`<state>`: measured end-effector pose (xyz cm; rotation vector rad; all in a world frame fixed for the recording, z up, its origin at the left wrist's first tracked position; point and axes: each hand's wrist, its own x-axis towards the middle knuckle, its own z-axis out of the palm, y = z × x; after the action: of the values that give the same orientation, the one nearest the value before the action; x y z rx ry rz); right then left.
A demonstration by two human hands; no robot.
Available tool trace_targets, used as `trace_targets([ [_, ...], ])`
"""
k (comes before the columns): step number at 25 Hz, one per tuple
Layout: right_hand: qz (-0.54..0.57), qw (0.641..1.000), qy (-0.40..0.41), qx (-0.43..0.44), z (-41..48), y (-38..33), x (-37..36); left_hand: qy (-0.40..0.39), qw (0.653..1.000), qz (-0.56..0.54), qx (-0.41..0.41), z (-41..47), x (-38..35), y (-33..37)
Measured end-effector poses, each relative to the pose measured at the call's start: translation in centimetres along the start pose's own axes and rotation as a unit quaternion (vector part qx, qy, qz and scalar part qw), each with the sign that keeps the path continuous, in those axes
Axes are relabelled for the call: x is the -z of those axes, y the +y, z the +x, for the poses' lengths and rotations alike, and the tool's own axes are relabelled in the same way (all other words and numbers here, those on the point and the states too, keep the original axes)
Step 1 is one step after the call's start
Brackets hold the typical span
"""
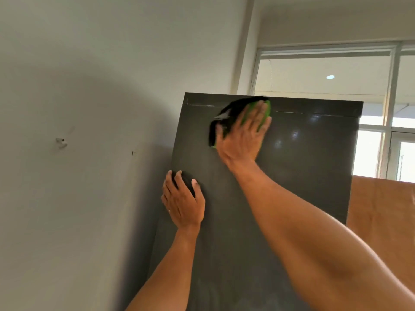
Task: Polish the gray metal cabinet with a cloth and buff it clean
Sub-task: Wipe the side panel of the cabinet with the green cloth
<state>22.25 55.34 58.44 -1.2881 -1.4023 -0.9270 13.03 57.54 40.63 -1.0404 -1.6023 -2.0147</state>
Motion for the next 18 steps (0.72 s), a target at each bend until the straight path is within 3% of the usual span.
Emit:
trace_targets([
  [3,-0.056,0.992,-0.042,0.100,0.9,-6.4,-1.9,-0.001,1.000,-0.009,-0.015,0.5,-0.5,0.2],
  [6,-0.047,0.989,-0.049,0.132,1.5,-8.8,-3.1,-0.026,0.996,0.026,-0.076,0.9,-0.5,0.4],
  [13,-0.064,0.991,-0.017,0.113,2.1,2.1,0.3,-0.079,0.989,0.021,-0.123,1.9,0.2,5.5],
  [18,-0.069,0.998,-0.003,0.007,1.3,8.7,2.9,-0.095,0.988,0.012,-0.120,4.0,-0.1,8.5],
])
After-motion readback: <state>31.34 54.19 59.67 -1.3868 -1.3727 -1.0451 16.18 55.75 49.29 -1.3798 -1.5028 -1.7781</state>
